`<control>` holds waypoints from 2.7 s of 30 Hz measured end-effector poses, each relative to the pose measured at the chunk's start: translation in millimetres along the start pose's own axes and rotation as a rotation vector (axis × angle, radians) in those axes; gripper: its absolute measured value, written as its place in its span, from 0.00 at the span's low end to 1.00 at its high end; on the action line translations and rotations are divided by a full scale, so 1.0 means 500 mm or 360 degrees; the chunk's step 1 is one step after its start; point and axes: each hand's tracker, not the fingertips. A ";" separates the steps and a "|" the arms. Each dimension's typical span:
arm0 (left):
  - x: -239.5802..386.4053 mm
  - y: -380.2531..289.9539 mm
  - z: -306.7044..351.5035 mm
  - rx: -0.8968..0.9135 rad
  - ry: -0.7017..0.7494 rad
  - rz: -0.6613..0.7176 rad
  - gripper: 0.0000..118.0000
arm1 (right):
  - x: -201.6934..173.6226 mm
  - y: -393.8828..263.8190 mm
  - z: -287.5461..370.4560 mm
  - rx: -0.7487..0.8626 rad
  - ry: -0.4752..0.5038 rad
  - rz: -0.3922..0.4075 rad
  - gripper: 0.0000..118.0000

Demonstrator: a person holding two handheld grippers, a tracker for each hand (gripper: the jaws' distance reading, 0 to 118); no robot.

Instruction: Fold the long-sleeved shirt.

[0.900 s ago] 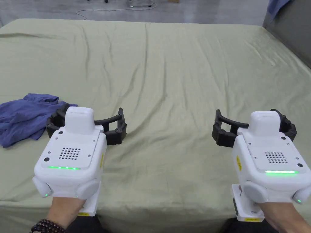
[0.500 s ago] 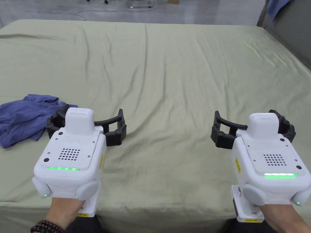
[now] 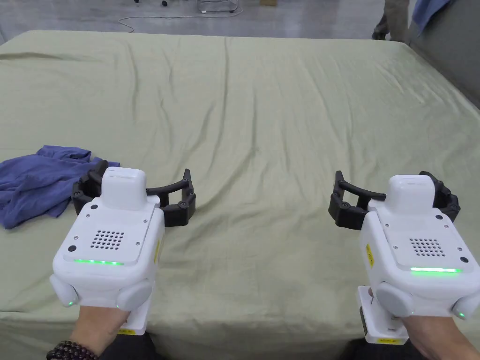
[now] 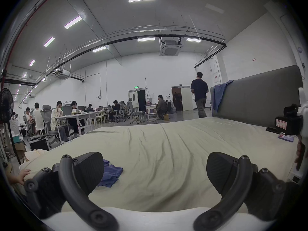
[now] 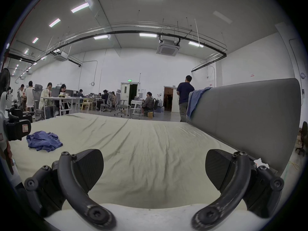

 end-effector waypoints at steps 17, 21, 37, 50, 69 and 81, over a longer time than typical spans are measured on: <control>-0.007 -0.001 -0.003 -0.0030 0.0030 0.0025 1.00 | -0.001 -0.003 -0.002 -0.0031 0.0025 0.0026 1.00; -0.006 0.000 -0.002 -0.0029 0.0049 0.0028 1.00 | 0.000 -0.003 -0.003 -0.0032 0.0027 0.0023 1.00; 0.000 0.000 -0.001 -0.0041 0.0026 0.0015 1.00 | -0.002 -0.005 -0.001 -0.0034 0.0043 0.0028 1.00; 0.001 -0.001 -0.001 -0.0037 0.0017 0.0010 1.00 | 0.000 -0.005 0.000 -0.0015 0.0024 0.0030 1.00; -0.005 -0.003 -0.003 -0.0033 0.0007 0.0002 1.00 | -0.003 -0.005 -0.001 -0.0035 0.0038 0.0011 1.00; -0.005 0.002 -0.001 -0.0023 0.0018 0.0022 1.00 | -0.001 0.000 0.000 -0.0036 0.0047 0.0003 1.00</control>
